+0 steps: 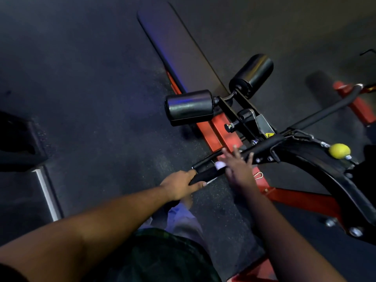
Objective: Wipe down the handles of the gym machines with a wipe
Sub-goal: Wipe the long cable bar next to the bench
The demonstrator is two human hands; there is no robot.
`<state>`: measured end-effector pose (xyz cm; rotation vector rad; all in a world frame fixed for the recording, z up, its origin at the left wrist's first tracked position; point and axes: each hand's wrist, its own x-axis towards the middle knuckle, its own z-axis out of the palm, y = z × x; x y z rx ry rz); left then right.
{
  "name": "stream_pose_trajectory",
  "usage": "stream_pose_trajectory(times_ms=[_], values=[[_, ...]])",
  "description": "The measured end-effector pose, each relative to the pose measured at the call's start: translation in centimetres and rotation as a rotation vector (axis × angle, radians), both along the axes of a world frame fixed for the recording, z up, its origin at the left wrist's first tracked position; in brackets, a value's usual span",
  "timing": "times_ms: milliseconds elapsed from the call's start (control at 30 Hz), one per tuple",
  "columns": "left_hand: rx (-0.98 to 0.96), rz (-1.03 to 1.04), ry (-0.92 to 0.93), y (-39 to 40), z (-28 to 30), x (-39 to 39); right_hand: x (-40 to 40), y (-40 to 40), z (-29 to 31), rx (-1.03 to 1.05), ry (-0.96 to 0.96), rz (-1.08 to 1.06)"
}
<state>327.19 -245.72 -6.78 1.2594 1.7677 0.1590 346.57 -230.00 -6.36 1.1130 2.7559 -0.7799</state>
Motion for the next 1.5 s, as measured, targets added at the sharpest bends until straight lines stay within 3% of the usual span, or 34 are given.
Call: stream_pose_trajectory(times_ms=[67,167,300,500,600,700,833,933,1000,1033,1133,1267,1333,1500], values=[[-0.008,-0.001,0.0,-0.2,0.0,0.1,-0.4,-1.8,0.0,0.026,0.004,0.125],[0.002,-0.007,0.0,-0.4,0.4,0.2,1.0,1.3,-0.4,0.245,-0.121,0.17],[0.027,0.017,-0.014,-0.7,0.9,0.0,3.2,6.2,-0.2,0.255,-0.228,-0.317],[0.019,0.009,0.023,-0.7,1.4,-0.4,-1.6,-5.1,-1.4,-0.049,0.244,-0.437],[0.022,0.004,0.028,-0.8,1.6,-0.3,-1.6,-6.0,-1.6,0.013,0.265,-0.439],[0.041,0.007,0.007,-0.7,2.0,-0.3,-0.7,-0.2,-1.1,0.04,0.229,-0.719],[0.046,0.008,0.01,-0.8,2.4,-0.3,-3.3,1.3,1.0,-0.128,0.418,-1.154],[0.029,0.007,0.023,-0.9,2.4,-0.1,-6.1,-2.7,0.7,-0.546,0.769,-1.417],[0.023,0.008,0.035,-0.8,2.4,-0.2,-6.9,-5.3,0.7,-0.646,1.04,-1.538],[0.03,0.008,0.041,-0.8,2.5,-0.4,-6.8,-5.4,1.7,-0.675,1.087,-1.581],[0.053,-0.005,0.058,-0.5,2.8,-1.0,-6.0,-1.0,3.7,-0.832,1.051,-1.717],[0.093,-0.034,0.091,-0.5,3.1,-1.8,-3.6,6.5,3.4,-0.879,1.042,-1.641],[0.09,-0.038,0.093,-0.9,2.9,-2.1,-4.0,5.8,3.8,-0.837,0.958,-1.607],[0.103,-0.059,0.117,-3.6,2.2,-3.7,-6.4,-2.3,0.7,-1.145,0.982,-1.518]])
